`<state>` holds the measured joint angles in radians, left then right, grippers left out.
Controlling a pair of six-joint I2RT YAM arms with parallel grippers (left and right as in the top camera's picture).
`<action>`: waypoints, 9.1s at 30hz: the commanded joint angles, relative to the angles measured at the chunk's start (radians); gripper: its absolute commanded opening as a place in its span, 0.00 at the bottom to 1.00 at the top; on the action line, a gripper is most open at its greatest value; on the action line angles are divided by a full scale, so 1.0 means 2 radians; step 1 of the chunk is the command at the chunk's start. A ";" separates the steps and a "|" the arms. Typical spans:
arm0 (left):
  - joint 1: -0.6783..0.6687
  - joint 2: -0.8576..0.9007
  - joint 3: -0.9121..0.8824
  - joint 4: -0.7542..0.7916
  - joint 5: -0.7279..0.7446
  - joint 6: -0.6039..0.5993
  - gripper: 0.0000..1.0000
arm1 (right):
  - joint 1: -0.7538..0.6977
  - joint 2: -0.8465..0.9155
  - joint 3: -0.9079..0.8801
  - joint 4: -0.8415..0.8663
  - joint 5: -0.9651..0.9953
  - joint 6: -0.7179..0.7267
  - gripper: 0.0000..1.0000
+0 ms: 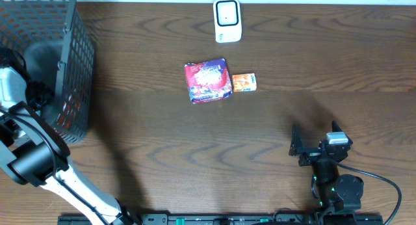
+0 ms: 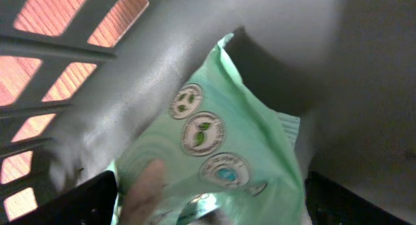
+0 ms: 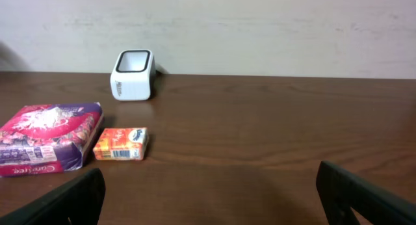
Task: Scan the item barcode
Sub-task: 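Grasp the green wipes pack with the left gripper and lift, then carry the green pack and set it left of the purple package, then move the left gripper back into the grey basket toward the red bar, then grasp the red snack bar in the basket with the left gripper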
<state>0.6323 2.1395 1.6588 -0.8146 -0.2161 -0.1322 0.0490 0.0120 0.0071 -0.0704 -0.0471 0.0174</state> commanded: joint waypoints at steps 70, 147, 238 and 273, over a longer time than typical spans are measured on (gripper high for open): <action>-0.270 -0.254 0.006 0.103 0.391 -0.023 0.07 | -0.004 -0.002 0.000 -0.002 0.004 0.002 0.99; -0.472 -0.004 0.006 0.010 0.063 -0.005 0.57 | -0.004 -0.002 0.000 -0.002 0.004 0.002 0.99; -0.054 -0.130 -0.010 -0.174 0.130 0.046 0.66 | -0.004 -0.002 0.000 -0.002 0.004 0.002 0.99; -0.054 0.025 -0.010 -0.149 0.128 0.049 0.47 | -0.004 -0.002 0.000 -0.002 0.004 0.002 0.99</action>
<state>0.5171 2.1407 1.6440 -1.1286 0.0563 -0.0395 0.0490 0.0120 0.0071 -0.0704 -0.0471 0.0174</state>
